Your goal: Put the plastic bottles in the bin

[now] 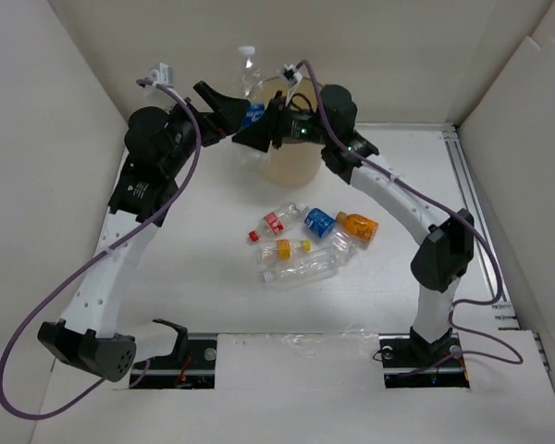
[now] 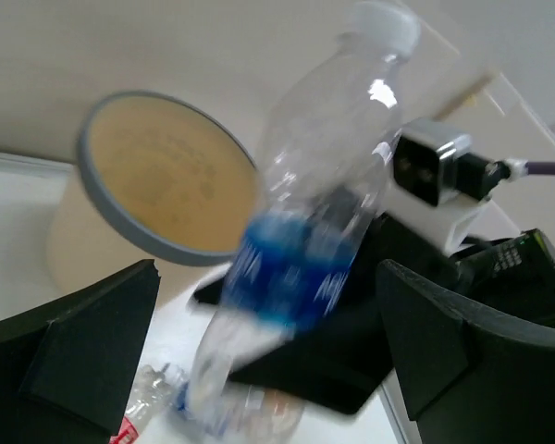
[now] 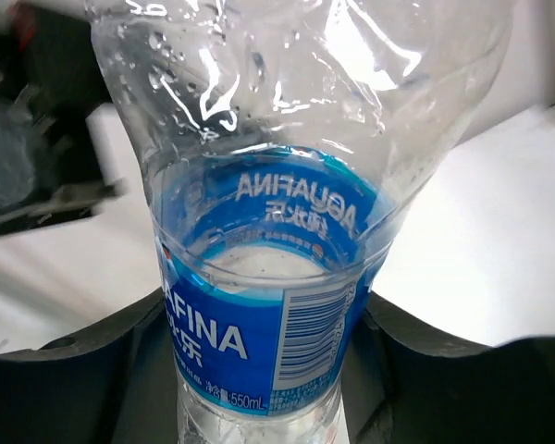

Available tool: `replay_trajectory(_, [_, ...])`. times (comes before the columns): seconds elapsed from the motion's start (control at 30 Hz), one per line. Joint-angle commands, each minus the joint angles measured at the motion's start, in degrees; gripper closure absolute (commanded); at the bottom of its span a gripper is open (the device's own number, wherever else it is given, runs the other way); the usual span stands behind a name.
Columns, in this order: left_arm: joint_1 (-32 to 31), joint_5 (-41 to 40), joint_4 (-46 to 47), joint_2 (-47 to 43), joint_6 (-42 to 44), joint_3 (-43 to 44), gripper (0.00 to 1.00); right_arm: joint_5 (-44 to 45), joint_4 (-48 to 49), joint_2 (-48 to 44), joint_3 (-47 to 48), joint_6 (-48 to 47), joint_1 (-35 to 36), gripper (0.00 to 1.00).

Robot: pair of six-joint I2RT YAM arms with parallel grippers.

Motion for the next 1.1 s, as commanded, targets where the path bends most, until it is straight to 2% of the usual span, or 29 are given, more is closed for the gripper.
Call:
replay_trajectory(0.0, [0.1,-16.7,-2.6,-5.9,1.2,3.3,0.0,3.2,-5.3,4.6,11.6,-2.6,-6.0,1.0])
replay_trajectory(0.03, [0.1,-19.8,-3.3,-6.8,1.2,2.6,0.0,5.0,-9.4,8.6,18.5,-3.7,-8.3,1.0])
replay_trajectory(0.13, [0.1,-24.3,-3.8,-9.0,2.6,-0.7,0.0,8.2,-11.9,14.2,26.9,-3.7,-11.5,1.0])
replay_trajectory(0.3, [0.1,-22.4,-2.7,-9.7,4.6,-5.6,0.0,13.6,-13.6,23.3,38.9,-4.2,-15.4,0.95])
replay_trajectory(0.37, [0.1,-20.5,-1.6,-9.7,4.6,-8.1,0.0,15.6,-13.6,26.2,39.5,-4.2,-16.2,0.91])
replay_trajectory(0.43, [0.1,-19.5,-0.8,-9.7,5.7,-9.5,0.0,16.4,-13.6,27.3,39.5,-6.4,-16.7,0.55])
replay_trajectory(0.47, [0.1,-18.6,-0.1,-9.7,5.7,-10.1,0.0,17.4,-14.2,27.3,39.5,-7.2,-16.7,0.33])
replay_trajectory(0.53, [0.1,-18.1,-0.1,-9.7,6.2,-10.8,0.0,21.1,-15.7,26.4,38.9,-9.7,-16.1,0.0])
replay_trajectory(0.67, [0.1,-16.1,2.0,-7.7,6.2,-12.6,0.0,27.2,-17.9,22.7,37.6,-12.8,-16.1,0.0])
replay_trajectory(0.83, [0.1,-8.4,13.7,-5.0,8.1,-21.9,0.0,37.9,-20.4,15.0,32.6,-17.0,-14.8,0.0])
replay_trajectory(0.97, [0.1,-3.9,18.8,-0.6,11.2,-25.9,0.0,40.5,-25.1,4.6,22.5,-17.5,-14.8,0.0])
replay_trajectory(1.0, [0.1,-2.8,20.3,0.5,12.9,-26.6,0.0,39.5,-26.5,-0.6,16.0,-17.5,-14.8,0.0])
replay_trajectory(1.07, [0.1,0.6,23.2,4.1,17.5,-27.6,0.0,37.4,-27.7,-5.8,9.0,-17.5,-14.8,0.0])
